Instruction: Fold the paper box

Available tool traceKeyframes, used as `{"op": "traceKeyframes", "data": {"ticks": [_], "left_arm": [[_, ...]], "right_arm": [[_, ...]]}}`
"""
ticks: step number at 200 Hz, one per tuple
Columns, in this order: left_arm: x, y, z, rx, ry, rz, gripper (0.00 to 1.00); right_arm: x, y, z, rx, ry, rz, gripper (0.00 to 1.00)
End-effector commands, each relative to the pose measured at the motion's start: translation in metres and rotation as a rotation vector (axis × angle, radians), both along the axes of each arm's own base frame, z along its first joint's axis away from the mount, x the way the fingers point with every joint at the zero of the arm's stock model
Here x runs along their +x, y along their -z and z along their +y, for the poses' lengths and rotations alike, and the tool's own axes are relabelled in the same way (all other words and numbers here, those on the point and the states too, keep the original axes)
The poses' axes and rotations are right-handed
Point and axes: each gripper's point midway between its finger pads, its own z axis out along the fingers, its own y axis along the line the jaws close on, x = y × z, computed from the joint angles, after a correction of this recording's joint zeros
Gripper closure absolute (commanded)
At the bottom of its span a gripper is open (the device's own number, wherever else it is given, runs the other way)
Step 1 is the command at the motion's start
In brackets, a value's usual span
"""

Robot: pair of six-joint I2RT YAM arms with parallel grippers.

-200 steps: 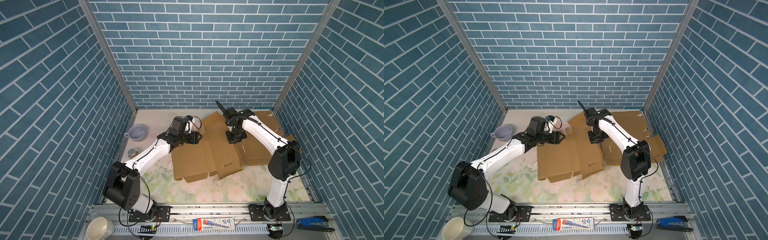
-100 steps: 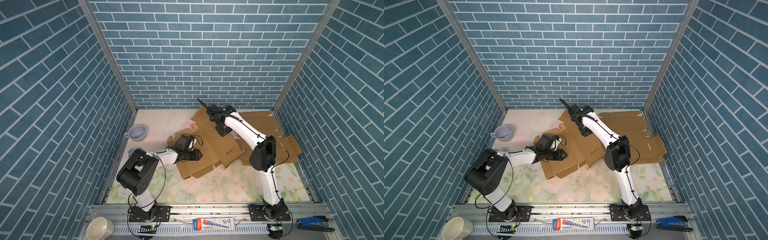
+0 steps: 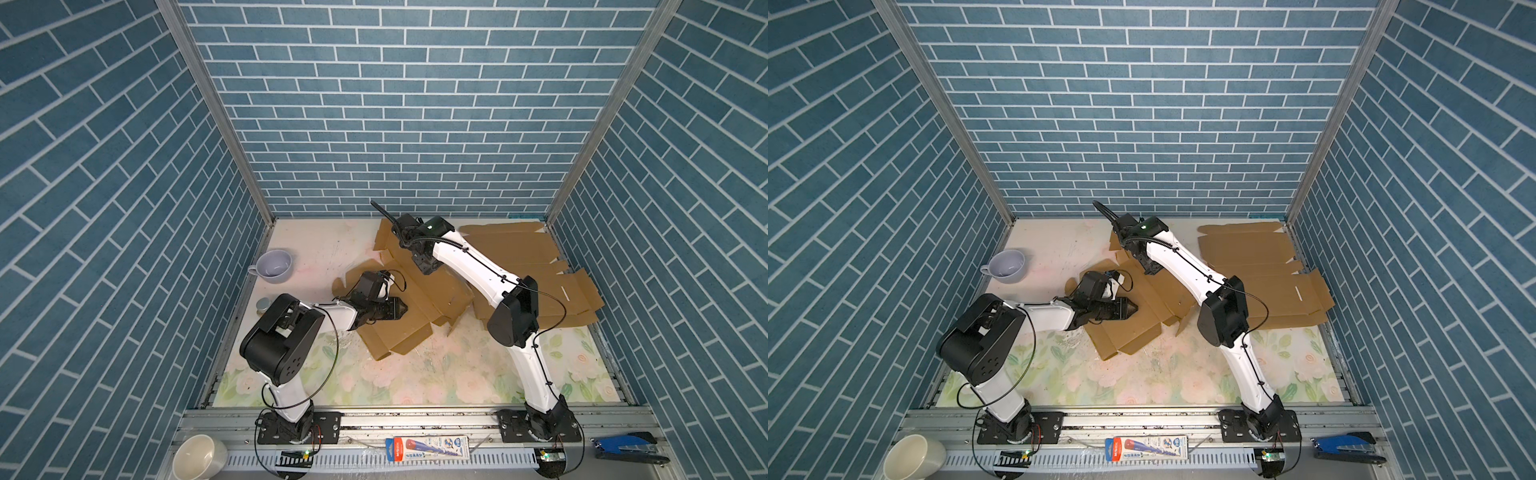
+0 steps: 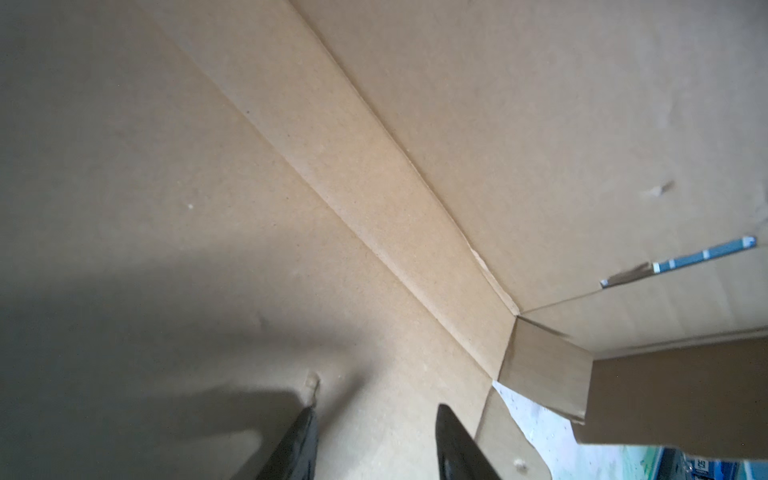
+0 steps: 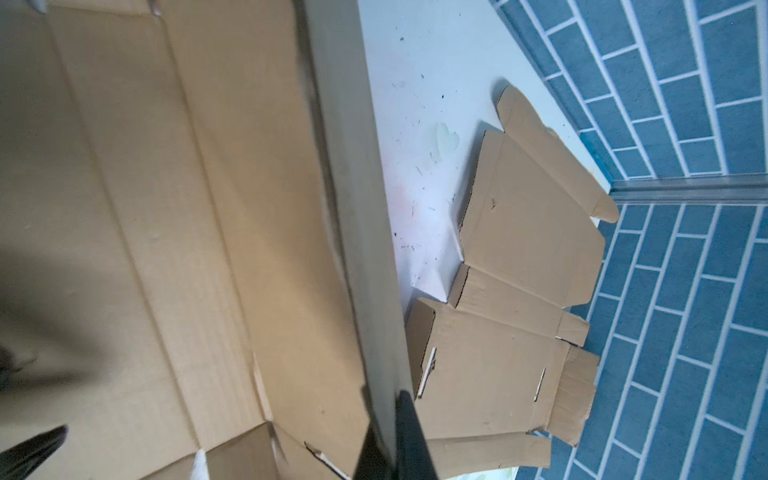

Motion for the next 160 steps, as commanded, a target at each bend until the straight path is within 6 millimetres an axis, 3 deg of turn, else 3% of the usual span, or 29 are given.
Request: {"op": "traceKeyframes", "data": {"ticks": [1, 35, 40, 68, 97, 110, 123, 160], "left_arm": [[-0.004, -0.024, 0.014, -0.001, -0.017, -0.005, 0.51], [0.015, -0.083, 0.054, -0.023, -0.102, -0.074, 0.47], [0.019, -0.093, 0.061, -0.023, -0.115, -0.091, 0.46], [0.041, -0.154, 0.102, -0.033, -0.193, -0.193, 0.36], [0.068, -0.214, 0.136, -0.123, -0.277, -0.28, 0.27], [0.08, -0.236, 0.138, -0.145, -0.279, -0.316, 0.22], [0.09, -0.254, 0.124, -0.15, -0.237, -0.363, 0.19], [0.123, -0.241, 0.102, -0.148, -0.205, -0.341, 0.16]], "right_arm": [[0.009, 0.011, 0.016, -0.018, -0.109, -0.02, 1.0], [0.025, 0.0, 0.01, -0.132, -0.227, -0.087, 1.0], [0.026, -0.017, 0.007, -0.131, -0.237, -0.123, 1.0], [0.033, -0.052, -0.005, -0.214, -0.288, -0.231, 1.0], [0.028, -0.064, -0.007, -0.36, -0.463, -0.287, 1.0], [0.028, -0.068, -0.003, -0.404, -0.545, -0.334, 1.0], [0.025, -0.067, 0.005, -0.374, -0.613, -0.355, 1.0], [0.022, -0.043, 0.012, -0.41, -0.712, -0.357, 1.0]]}}
